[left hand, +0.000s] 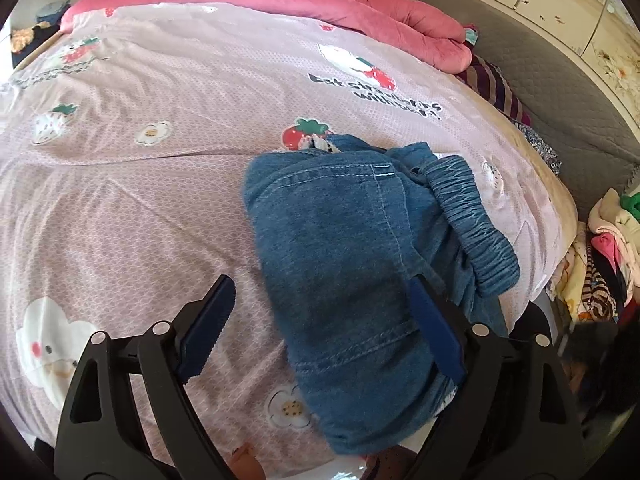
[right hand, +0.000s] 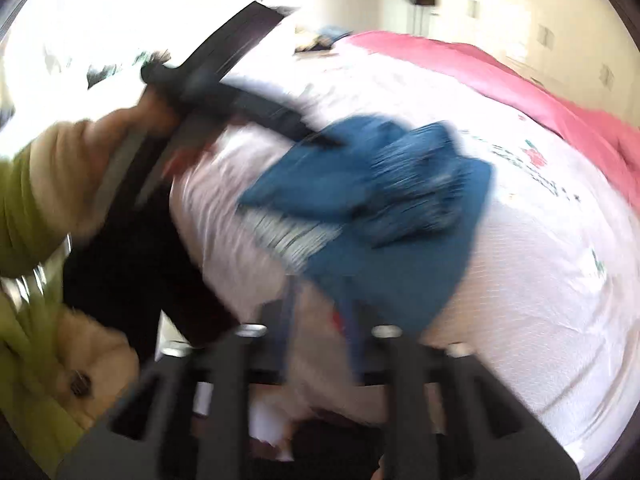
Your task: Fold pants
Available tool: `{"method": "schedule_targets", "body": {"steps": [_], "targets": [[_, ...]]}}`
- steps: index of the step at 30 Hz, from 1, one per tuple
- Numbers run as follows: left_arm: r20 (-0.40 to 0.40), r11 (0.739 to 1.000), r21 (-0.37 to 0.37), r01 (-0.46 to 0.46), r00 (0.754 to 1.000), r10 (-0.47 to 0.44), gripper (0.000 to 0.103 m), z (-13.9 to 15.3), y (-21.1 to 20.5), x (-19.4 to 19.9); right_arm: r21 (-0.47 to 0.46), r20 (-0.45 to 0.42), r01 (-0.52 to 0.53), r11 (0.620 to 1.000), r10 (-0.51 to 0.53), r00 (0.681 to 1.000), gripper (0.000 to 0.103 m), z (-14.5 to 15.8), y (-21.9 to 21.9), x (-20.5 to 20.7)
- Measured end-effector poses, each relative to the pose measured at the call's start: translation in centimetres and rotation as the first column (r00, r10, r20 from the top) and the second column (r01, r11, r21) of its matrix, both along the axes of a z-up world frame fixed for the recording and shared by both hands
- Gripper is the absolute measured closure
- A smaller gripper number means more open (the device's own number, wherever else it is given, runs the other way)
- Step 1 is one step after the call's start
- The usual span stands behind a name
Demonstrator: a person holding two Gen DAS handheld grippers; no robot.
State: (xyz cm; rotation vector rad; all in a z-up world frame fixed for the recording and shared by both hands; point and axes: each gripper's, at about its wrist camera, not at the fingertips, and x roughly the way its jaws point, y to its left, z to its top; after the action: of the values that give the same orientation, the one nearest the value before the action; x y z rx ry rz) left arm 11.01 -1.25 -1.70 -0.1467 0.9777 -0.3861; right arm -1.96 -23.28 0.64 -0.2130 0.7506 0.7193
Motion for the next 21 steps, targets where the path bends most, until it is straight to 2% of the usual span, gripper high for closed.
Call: {"method": "schedule_targets", "body": {"steps": [2,5,8,11,13,14,15,16,18,21], "targets": [[0.004,1.0,-0.001,-0.002,1.0,0.002,0.019,0.1,0.4,-0.4,0.037,0.009,0.044,0.998,-0.044,0.999,0.056,1.0,-1.2,1.1],[0.003,1.0,0.006,-0.006,1.0,0.006,0.019,0.0,0.8,-0.7,0.033,-0.005,0.085,0.996,-0.085,0.996,0.045,1.2,-1.9,3.0],[-0.004,1.0,0.005,-0.006,1.0,0.006,0.019,-0.1,0.9,-0.7,-0.024,0.011,0.022,0.999,-0.022,1.0,0.045,0.4,-0.7,3.4],[-0.006,1.0,0.009,-0.002,1.0,0.002,0.018,-0.1,0.7,-0.3,-0.088,0.016,-0.059,0.994,0.06,0.998,0.045,-0.9,1.0,2.0],[-0.014,1.0,0.018,0.001,1.0,-0.001,0.018,-0.3,0.4,0.3,-0.187,0.057,-0.094,0.978,0.107,0.993,0.046,-2.2,2.5,0.9],[-0.021,1.0,0.018,0.001,1.0,-0.001,0.018,-0.5,0.3,0.5,-0.226,0.065,-0.096,0.969,0.113,0.991,0.055,-2.8,3.0,0.7],[-0.034,1.0,0.007,0.002,0.999,-0.002,0.018,-0.8,0.2,0.9,-0.27,0.06,-0.093,0.958,0.113,0.992,0.085,-3.8,3.6,0.6],[-0.049,1.0,-0.004,0.005,0.999,-0.005,0.018,-1.0,0.0,1.3,-0.292,0.041,-0.092,0.952,0.109,0.993,0.096,-4.4,3.9,0.4],[-0.072,1.0,-0.013,0.01,0.997,-0.011,0.018,-1.6,-0.5,1.9,-0.299,0.02,-0.108,0.948,0.119,0.993,0.098,-5.4,4.3,0.5],[-0.078,1.0,0.003,0.02,0.997,-0.02,0.018,-2.0,-1.3,2.4,-0.3,0.031,-0.141,0.943,0.157,0.987,0.098,-5.3,4.5,-0.4]]}}
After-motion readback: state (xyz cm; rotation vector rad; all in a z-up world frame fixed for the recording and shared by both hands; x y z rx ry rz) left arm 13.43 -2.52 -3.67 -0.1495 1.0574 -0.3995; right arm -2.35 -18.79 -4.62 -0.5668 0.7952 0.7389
